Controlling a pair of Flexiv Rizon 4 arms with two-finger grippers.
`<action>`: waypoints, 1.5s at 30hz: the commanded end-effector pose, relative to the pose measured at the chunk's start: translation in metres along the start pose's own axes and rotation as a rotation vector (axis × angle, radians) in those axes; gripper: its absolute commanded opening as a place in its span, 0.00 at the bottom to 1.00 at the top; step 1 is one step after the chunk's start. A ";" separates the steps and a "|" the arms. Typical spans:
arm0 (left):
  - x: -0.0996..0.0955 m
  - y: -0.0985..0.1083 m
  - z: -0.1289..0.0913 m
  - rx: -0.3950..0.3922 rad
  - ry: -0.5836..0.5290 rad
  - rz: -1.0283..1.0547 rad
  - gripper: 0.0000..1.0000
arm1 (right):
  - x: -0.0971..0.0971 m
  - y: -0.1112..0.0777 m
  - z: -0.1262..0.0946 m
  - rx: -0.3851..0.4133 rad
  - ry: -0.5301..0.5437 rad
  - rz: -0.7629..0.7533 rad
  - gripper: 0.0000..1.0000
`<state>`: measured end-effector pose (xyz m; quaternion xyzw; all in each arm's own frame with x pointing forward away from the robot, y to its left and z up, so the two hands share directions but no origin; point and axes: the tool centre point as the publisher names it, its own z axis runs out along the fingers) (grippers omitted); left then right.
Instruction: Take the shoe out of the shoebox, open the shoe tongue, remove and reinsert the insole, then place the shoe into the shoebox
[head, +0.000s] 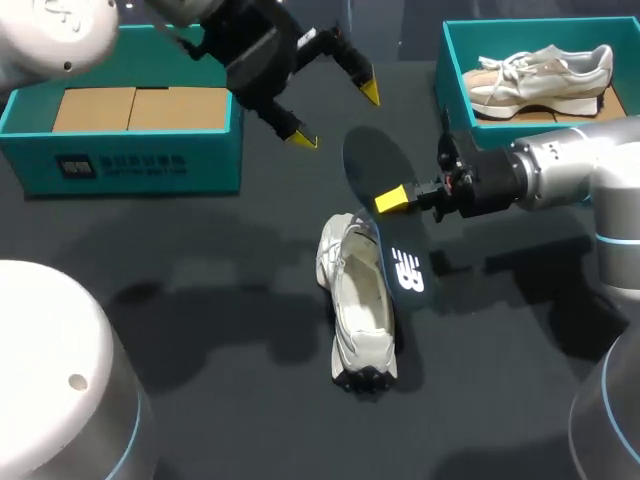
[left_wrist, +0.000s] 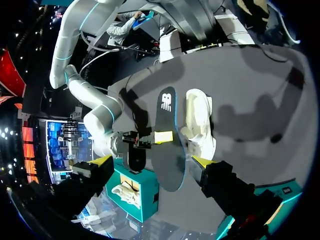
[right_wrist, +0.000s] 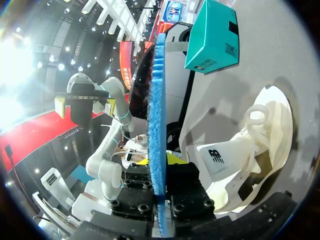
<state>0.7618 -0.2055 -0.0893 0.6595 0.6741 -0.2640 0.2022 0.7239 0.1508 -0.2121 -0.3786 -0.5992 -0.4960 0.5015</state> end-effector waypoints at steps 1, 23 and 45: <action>-0.010 0.012 0.001 0.063 0.310 -0.009 1.00 | 0.000 -0.001 0.001 -0.001 -0.003 0.001 0.00; -0.015 0.004 0.016 0.070 0.687 -0.055 1.00 | 0.000 -0.001 0.001 -0.001 -0.003 0.001 0.00; -0.019 -0.007 0.000 -0.018 0.421 -0.110 1.00 | 0.000 -0.001 0.001 -0.001 -0.003 0.001 0.00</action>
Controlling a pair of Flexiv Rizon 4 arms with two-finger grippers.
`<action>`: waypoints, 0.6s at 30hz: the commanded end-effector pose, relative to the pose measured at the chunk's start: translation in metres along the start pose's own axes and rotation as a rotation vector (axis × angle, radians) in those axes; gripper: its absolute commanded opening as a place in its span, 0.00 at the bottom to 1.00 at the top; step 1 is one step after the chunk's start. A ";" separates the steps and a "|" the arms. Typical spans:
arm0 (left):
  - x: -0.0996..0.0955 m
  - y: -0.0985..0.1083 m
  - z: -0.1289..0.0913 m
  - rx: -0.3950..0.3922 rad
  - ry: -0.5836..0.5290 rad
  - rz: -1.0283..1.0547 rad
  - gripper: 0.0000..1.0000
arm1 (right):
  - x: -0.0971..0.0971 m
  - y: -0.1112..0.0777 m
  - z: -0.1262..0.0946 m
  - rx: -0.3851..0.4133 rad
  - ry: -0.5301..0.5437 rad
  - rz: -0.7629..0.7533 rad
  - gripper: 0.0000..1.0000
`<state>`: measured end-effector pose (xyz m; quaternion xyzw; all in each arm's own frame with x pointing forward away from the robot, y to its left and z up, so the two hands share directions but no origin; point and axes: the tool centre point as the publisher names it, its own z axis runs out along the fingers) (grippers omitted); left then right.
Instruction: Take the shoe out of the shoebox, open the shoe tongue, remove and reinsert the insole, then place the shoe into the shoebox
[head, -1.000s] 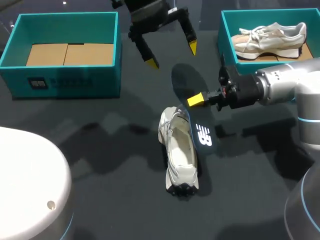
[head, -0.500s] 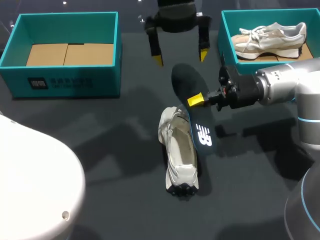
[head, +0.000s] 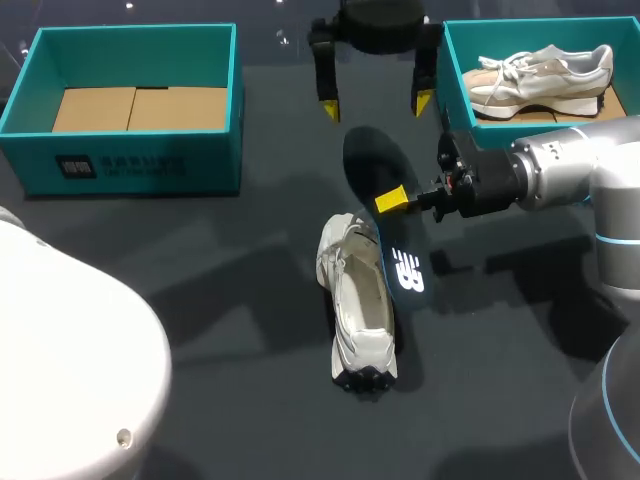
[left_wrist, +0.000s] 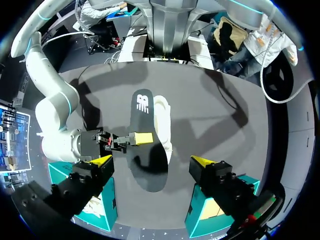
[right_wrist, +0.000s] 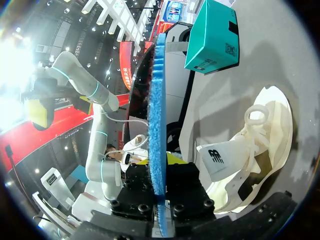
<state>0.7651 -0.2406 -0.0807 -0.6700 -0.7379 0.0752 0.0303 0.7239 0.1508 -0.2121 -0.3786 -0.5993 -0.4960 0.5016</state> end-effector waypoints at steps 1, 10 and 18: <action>0.023 -0.008 -0.005 -0.042 -0.257 -0.012 1.00 | 0.000 -0.001 0.001 -0.001 -0.003 0.001 0.00; 0.044 -0.012 0.001 0.005 -0.748 -0.033 1.00 | 0.000 -0.001 0.001 -0.001 -0.003 0.001 0.00; 0.052 -0.015 0.010 -0.025 -1.176 -0.080 1.00 | 0.000 -0.001 0.001 -0.001 -0.003 0.001 0.00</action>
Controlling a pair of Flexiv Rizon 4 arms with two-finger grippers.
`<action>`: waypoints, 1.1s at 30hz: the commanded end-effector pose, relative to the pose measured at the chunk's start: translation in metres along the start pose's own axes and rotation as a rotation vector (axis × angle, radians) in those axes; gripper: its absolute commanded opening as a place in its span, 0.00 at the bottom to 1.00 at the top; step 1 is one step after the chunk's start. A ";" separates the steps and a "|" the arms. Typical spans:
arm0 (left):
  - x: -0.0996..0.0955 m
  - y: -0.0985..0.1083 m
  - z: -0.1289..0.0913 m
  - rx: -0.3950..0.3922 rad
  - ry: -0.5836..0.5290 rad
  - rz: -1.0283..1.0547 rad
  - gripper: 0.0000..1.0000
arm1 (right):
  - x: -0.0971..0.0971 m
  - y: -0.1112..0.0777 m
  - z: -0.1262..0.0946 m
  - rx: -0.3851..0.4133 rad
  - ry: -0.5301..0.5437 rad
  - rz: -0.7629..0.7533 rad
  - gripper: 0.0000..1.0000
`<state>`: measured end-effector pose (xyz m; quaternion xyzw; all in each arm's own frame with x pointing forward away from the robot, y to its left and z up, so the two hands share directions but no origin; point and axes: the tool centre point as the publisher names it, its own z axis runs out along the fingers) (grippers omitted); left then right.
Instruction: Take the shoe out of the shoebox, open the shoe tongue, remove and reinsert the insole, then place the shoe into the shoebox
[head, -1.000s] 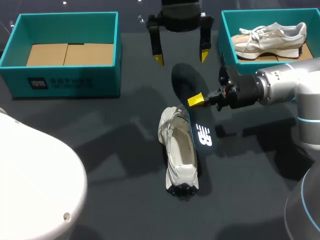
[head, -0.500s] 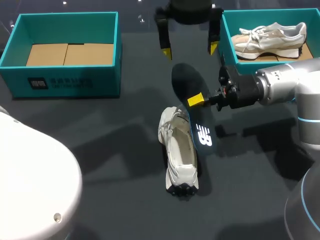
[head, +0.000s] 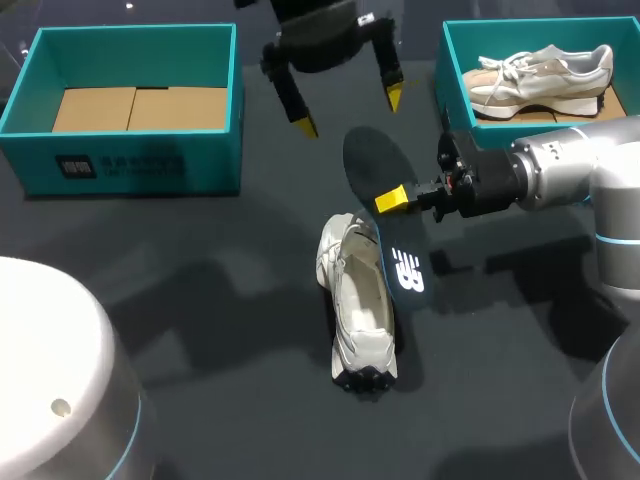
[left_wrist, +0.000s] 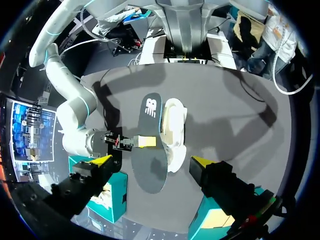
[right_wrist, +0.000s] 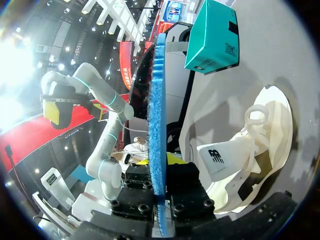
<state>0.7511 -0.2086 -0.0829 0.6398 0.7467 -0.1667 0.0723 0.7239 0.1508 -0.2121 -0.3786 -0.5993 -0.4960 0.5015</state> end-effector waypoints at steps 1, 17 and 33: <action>0.020 -0.003 0.003 -0.013 -0.896 -0.045 1.00 | 0.000 -0.001 0.001 -0.001 -0.003 0.001 0.00; 0.037 -0.008 0.016 -0.102 -1.052 0.055 1.00 | 0.000 -0.001 0.001 -0.001 -0.003 0.001 0.00; 0.049 0.000 0.036 -0.162 -1.104 0.101 1.00 | 0.000 -0.001 0.001 -0.001 -0.003 0.001 0.00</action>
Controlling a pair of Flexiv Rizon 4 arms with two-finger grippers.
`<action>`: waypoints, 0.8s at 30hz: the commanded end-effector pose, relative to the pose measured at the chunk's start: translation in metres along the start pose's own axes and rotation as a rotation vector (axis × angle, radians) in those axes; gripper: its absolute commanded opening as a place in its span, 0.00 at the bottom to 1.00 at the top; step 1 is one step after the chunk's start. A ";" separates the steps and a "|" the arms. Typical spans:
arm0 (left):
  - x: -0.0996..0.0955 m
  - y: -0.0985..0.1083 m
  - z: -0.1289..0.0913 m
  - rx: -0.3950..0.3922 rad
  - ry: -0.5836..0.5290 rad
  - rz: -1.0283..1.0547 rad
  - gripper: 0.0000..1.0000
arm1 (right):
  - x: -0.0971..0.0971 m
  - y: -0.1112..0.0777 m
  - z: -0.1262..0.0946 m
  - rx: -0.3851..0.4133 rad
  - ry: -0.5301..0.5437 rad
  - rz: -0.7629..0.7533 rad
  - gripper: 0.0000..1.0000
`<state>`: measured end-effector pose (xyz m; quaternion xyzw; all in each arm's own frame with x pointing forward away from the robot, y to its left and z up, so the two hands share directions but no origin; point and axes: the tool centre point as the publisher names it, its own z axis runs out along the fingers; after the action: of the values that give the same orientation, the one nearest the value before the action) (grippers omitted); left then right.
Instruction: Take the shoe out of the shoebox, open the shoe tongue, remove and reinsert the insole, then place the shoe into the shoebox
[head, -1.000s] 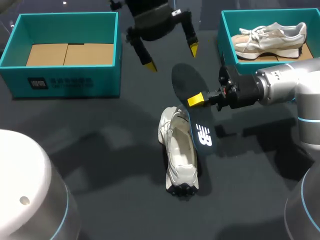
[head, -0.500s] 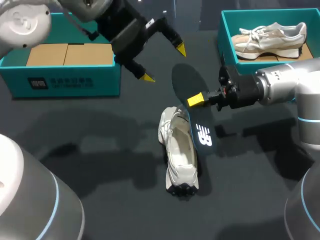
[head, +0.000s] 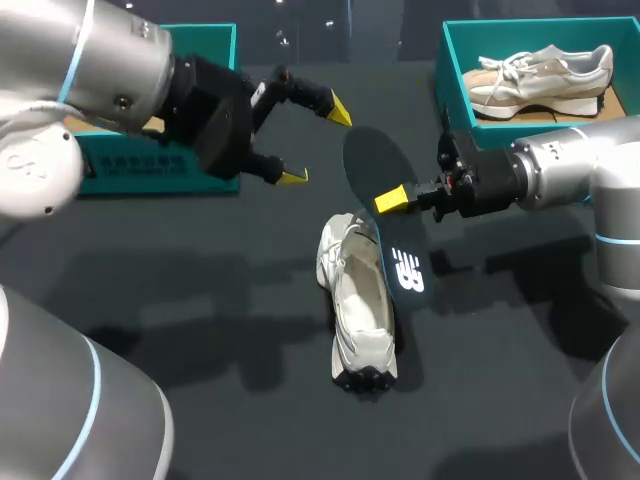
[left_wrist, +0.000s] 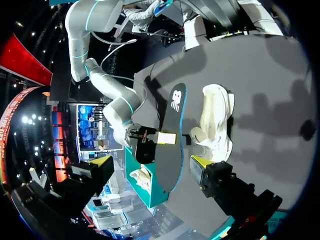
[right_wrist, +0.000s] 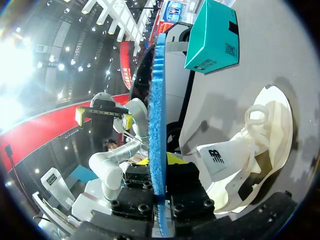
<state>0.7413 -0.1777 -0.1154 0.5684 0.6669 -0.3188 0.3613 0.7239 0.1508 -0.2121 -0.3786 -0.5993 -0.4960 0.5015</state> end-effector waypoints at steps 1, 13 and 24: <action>0.020 0.001 0.009 -0.044 -0.451 0.013 1.00 | 0.000 -0.001 0.001 -0.001 -0.003 0.001 0.00; 0.030 0.006 0.016 -0.023 -0.488 0.016 1.00 | 0.000 -0.001 0.001 -0.001 -0.003 0.001 0.00; 0.042 0.012 0.043 -0.032 -0.494 0.000 1.00 | 0.017 -0.004 0.013 -0.053 -0.012 0.115 0.00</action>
<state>0.7505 -0.1804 -0.1682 0.4852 0.5843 -0.4199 0.4970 0.7220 0.1611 -0.2022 -0.4195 -0.5682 -0.4783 0.5219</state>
